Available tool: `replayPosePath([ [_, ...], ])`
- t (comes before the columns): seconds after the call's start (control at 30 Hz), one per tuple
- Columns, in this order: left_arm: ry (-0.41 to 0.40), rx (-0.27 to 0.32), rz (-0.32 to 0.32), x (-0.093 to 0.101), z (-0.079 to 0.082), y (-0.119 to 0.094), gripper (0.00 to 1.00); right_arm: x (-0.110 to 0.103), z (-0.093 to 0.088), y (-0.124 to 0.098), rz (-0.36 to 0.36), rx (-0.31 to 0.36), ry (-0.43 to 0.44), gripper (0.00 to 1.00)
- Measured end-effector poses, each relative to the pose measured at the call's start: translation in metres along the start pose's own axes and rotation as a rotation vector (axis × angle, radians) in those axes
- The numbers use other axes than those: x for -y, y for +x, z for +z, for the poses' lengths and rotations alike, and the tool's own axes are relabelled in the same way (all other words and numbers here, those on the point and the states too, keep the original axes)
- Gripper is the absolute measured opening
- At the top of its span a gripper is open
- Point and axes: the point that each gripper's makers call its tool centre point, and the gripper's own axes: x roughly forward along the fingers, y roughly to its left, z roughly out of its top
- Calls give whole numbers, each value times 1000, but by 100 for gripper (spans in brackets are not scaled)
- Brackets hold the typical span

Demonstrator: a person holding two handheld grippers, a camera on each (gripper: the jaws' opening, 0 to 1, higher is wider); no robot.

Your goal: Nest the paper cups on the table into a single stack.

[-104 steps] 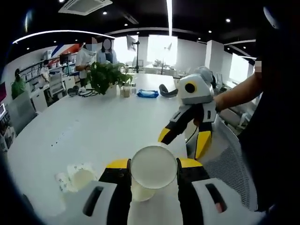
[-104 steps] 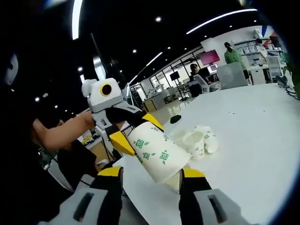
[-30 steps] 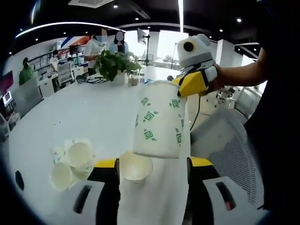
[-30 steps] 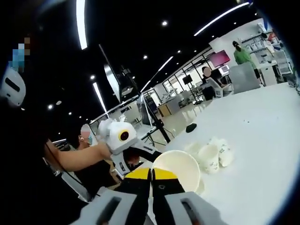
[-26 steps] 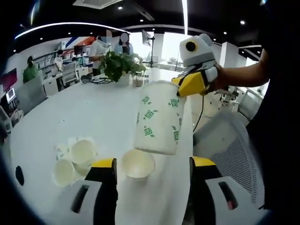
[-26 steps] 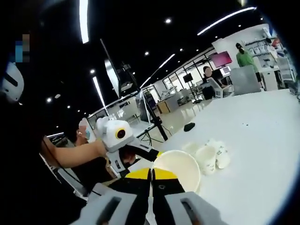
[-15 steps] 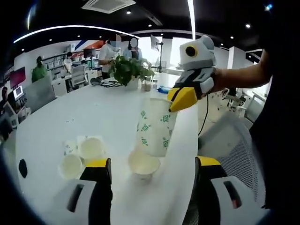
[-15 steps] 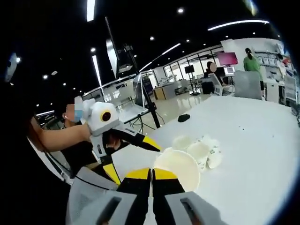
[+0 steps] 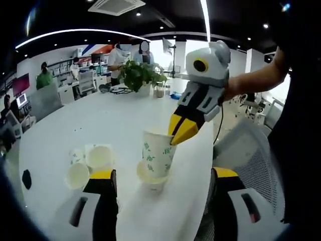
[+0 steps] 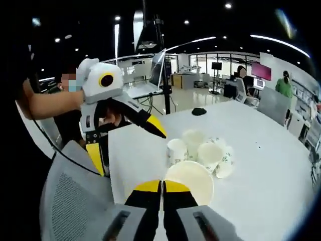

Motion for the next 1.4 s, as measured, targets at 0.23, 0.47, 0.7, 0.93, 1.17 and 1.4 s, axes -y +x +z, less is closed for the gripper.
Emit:
replayPosePath([
  [0.23, -4, 7, 0, 1, 4, -1, 76, -3, -12, 18, 22, -63, -75, 0],
  [0.47, 1, 7, 8, 1, 9, -4, 76, -8, -20, 35, 61, -101, -89, 0],
  [0.7, 1, -6, 10, 2, 5, -4, 76, -12, -35, 49, 93, -140, -70, 0],
  [0.93, -9, -8, 20, 1, 2, -4, 75, -16, -43, 58, 113, -152, -30, 0],
  [1.17, -15, -1, 34, -4, 0, -5, 74, -15, -43, 62, 111, -155, -18, 0],
  [1.4, -11, 21, 47, -15, 4, -5, 71, -11, -34, 53, 71, -118, -26, 8],
])
